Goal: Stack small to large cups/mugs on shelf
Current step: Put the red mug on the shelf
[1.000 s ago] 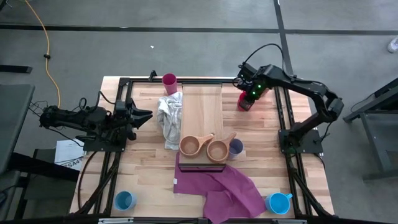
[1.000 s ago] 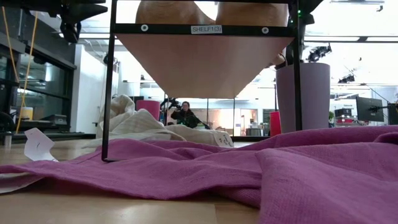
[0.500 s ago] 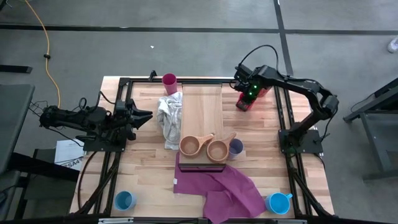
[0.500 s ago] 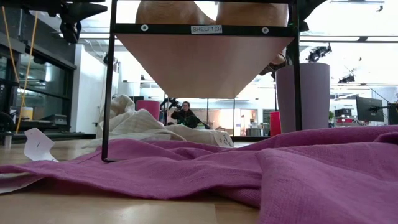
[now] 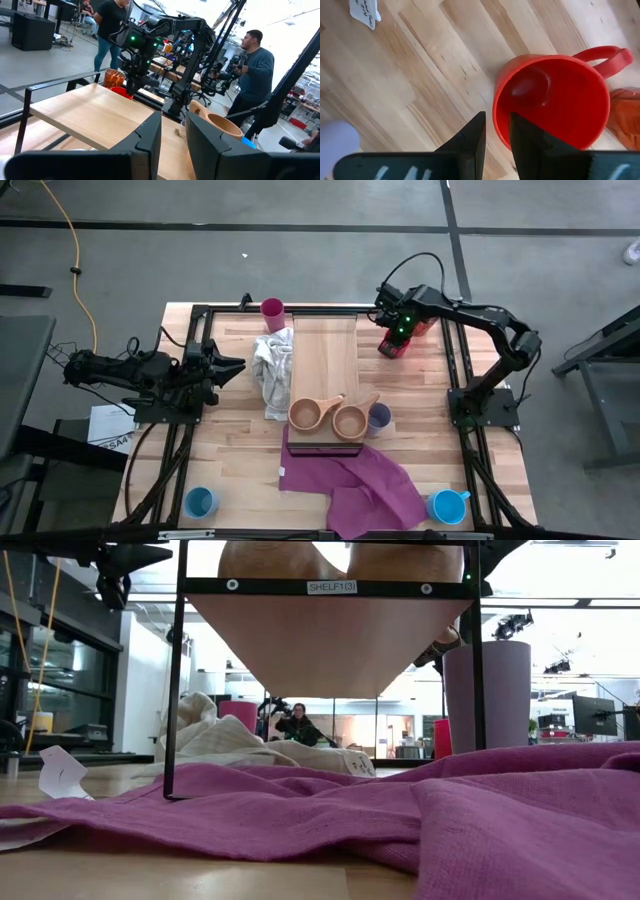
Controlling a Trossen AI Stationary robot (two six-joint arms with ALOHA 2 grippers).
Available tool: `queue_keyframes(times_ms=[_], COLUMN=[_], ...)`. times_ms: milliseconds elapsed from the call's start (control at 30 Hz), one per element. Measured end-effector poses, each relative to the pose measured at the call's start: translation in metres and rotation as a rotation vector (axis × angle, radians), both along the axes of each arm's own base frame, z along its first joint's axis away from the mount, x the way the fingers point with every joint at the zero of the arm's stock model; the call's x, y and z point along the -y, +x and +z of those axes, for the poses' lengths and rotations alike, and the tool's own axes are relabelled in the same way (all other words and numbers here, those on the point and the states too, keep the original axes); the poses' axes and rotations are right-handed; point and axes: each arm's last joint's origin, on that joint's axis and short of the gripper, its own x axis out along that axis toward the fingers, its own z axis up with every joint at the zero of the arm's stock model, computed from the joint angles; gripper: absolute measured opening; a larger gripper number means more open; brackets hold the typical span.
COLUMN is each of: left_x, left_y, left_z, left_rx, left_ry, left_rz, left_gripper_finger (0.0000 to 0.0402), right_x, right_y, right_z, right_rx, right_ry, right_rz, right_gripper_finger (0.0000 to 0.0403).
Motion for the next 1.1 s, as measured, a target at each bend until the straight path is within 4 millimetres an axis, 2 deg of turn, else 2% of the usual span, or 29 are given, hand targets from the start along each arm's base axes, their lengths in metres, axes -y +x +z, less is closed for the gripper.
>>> queue_keyframes(times_ms=[1100], left_x=[0.0001], left_y=[0.0], left_z=[0.0], left_rx=[-0.001], left_ry=[0.003], left_rz=[-0.002], left_gripper_finger=[0.0078], right_x=[0.0026], right_y=[-0.0004], right_z=[-0.0029], right_rx=[0.003], right_ry=[0.023], right_rz=[0.024], right_gripper_finger=[0.0073])
